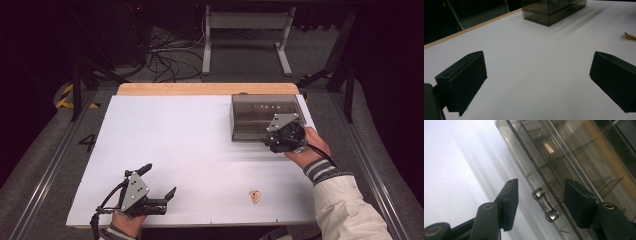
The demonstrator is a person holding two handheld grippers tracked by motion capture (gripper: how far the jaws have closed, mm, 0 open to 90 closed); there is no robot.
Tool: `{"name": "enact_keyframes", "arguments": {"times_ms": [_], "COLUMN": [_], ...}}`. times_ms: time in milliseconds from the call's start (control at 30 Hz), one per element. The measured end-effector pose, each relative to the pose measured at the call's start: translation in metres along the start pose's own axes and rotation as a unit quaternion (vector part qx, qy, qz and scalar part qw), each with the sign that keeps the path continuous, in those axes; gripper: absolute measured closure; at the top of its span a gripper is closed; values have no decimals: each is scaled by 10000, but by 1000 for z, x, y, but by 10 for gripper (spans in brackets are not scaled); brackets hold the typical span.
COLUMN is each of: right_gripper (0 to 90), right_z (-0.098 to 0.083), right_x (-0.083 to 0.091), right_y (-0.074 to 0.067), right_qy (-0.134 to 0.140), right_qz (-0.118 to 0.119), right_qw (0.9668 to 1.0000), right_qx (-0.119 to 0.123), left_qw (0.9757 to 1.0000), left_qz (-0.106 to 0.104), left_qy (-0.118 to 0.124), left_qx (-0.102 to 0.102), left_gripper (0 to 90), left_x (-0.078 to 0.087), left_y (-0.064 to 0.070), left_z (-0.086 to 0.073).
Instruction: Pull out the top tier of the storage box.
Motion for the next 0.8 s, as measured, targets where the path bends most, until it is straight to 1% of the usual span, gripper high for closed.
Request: {"name": "enact_keyframes", "arguments": {"times_ms": [33,67,167,200,267,367,400,433,500,567,600,667,700,733,767,800], "right_gripper": [468,469,473,474,479,495,504,516,558,582,585,589,591,591,593,593], "right_z": [-1,-1,-2,-2,-1,1,1,2,2,2,2,2,2,2,2,2], "right_x": [-2,-3,-7,-8,-10,-14,-15,-15,-15,-15,-15,-14,-14,-13,-12,-12], "right_y": [3,4,7,8,8,7,7,6,6,6,7,6,7,7,6,5], "right_qy": [-42,-70,-132,-167,-206,-256,-292,-293,-314,-309,-316,-289,-308,-315,-303,-289], "right_qz": [9,35,6,75,49,82,53,29,52,-14,26,2,3,22,-25,-25], "right_qw": [10000,10000,9999,9998,9998,9996,9995,9995,9994,9994,9994,9995,9994,9994,9995,9995], "right_qx": [30,-13,-24,-3,2,30,88,70,129,125,140,100,147,144,131,89], "left_qw": [10000,10000,10000,10000,10000,10000,10000,10000,10000,10000,10000,10000,10000,10000,10000,10000], "left_qz": [-1,-1,-17,-17,-17,6,-6,-5,-7,-14,-14,-4,-4,-6,-5,-3], "left_qy": [0,0,-6,-7,-9,1,-4,-1,-3,0,-2,1,1,0,0,1], "left_qx": [3,6,34,29,24,22,27,26,28,35,32,22,25,26,27,24], "left_gripper": [17,16,17,16,16,16,16,17,16,16,16,17,16,16,16,17], "left_x": [0,0,0,0,0,0,0,0,0,0,0,0,0,0,0,0], "left_y": [0,0,0,0,0,0,0,0,0,0,0,0,0,0,0,0], "left_z": [0,0,0,0,0,0,0,0,0,0,0,0,0,0,0,0]}}
Point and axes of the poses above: each handheld gripper's, and its own axes: x roughly backward along the jaws, z roughly out of its top, y roughly to its right, the point moved 1 cm from there along -x, roughly forward along the jaws, and after that the axes turned 13 degrees about -y, right-handed, at the moved point
